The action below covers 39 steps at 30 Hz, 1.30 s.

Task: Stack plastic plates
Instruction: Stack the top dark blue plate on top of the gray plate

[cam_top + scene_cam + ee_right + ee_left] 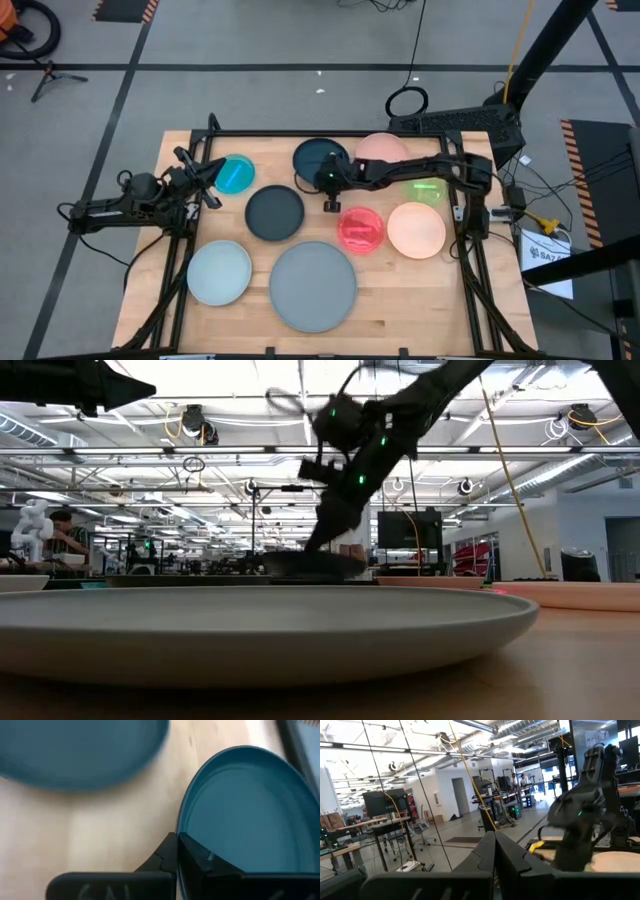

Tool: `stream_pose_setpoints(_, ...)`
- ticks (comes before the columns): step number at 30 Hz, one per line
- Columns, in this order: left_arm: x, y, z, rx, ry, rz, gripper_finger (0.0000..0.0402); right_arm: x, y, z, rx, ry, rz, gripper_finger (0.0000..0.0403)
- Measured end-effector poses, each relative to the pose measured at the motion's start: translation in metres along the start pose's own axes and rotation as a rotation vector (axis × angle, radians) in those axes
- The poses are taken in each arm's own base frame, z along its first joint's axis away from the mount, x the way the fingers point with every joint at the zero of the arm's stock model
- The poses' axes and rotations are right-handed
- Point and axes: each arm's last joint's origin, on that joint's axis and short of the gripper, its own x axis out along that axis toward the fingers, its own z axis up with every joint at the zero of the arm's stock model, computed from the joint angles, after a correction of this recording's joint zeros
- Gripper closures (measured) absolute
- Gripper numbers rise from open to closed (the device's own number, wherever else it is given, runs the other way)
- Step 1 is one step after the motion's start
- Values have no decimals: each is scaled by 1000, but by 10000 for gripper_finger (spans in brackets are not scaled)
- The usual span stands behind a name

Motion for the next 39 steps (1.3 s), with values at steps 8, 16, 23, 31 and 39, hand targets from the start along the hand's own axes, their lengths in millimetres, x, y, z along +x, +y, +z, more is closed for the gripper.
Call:
stream_pose_setpoints(8, 0, 0, 0, -3, 1, -1, 396, -70, 49, 38, 69, -155, 111, 402)
stream_pose_setpoints(16, 0, 0, 0, -45, 0, -1, 396, -120, 113, 53, 261, -197, 567, 402)
stream_pose_setpoints(23, 0, 1, 2, -117, -21, 6, 396, -136, 157, 46, 287, -93, 674, 403)
stream_pose_setpoints(31, 0, 2, 6, -263, -64, 15, 396, -136, 184, 41, 209, -89, 634, 399)
stream_pose_setpoints(39, 0, 1, 4, -345, -35, 4, 396, -109, 202, 30, 147, -19, 626, 398)
